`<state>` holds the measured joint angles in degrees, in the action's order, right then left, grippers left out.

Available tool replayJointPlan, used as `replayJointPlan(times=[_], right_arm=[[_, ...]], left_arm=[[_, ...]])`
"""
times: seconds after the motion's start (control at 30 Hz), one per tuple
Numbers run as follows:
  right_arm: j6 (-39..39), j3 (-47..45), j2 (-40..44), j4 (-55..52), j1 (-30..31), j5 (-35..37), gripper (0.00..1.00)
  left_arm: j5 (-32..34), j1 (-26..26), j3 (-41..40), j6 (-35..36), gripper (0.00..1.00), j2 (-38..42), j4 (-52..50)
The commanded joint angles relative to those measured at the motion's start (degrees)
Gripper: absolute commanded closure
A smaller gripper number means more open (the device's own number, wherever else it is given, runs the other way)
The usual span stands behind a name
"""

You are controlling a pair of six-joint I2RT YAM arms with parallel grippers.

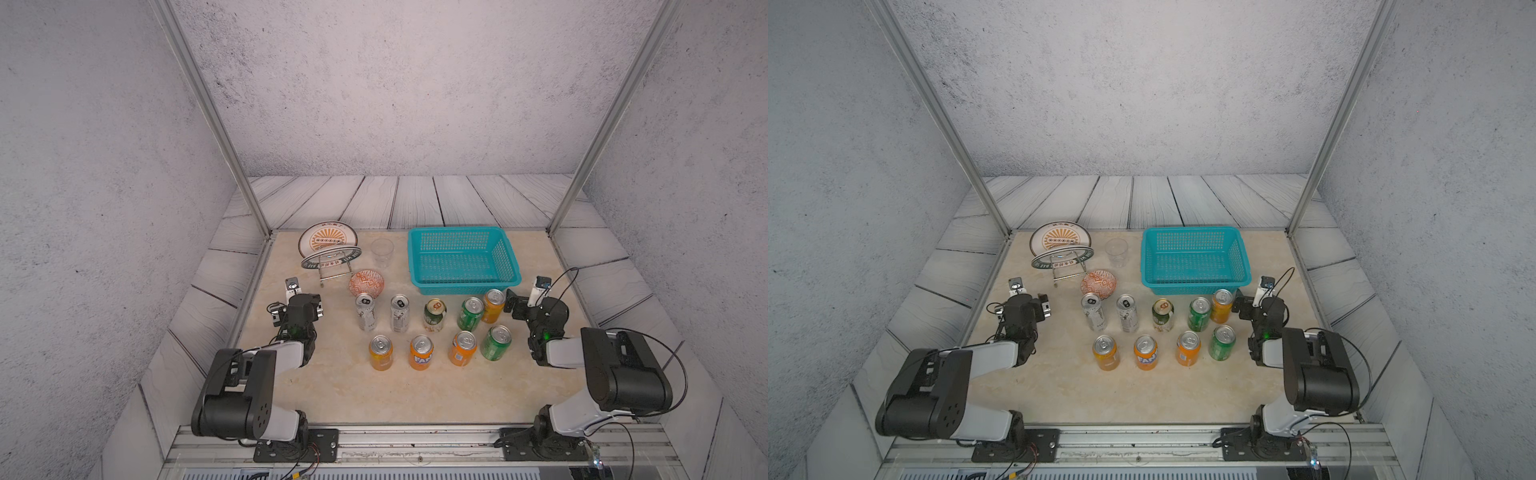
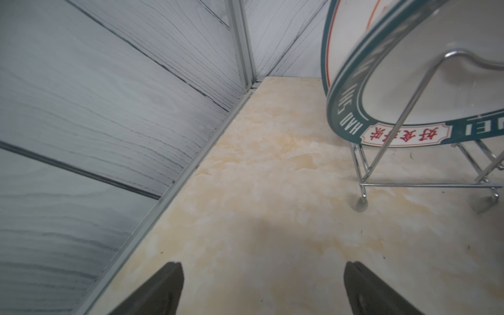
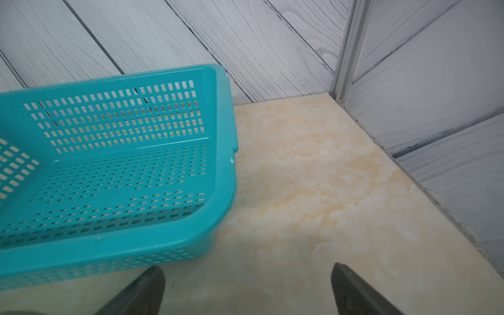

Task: Take out the drinks from the basket
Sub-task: Reset both arms

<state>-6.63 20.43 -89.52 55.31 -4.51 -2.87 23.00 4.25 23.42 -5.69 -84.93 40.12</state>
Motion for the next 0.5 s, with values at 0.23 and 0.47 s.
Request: replayJointPlan(times=[0.23,0.47], right_arm=[[1.05,1.37,-0.24,-1.86,0.74,0.41,0.01],[1.11,1.18,-0.28,-1.48,0.77,0.33,0.0]], left_arm=[[-8.32,-2.54,2.12,1.55,0.01,-2.66,3.09],[-8.41,-2.5,1.98,1.56,0.01,-2.44,3.13]])
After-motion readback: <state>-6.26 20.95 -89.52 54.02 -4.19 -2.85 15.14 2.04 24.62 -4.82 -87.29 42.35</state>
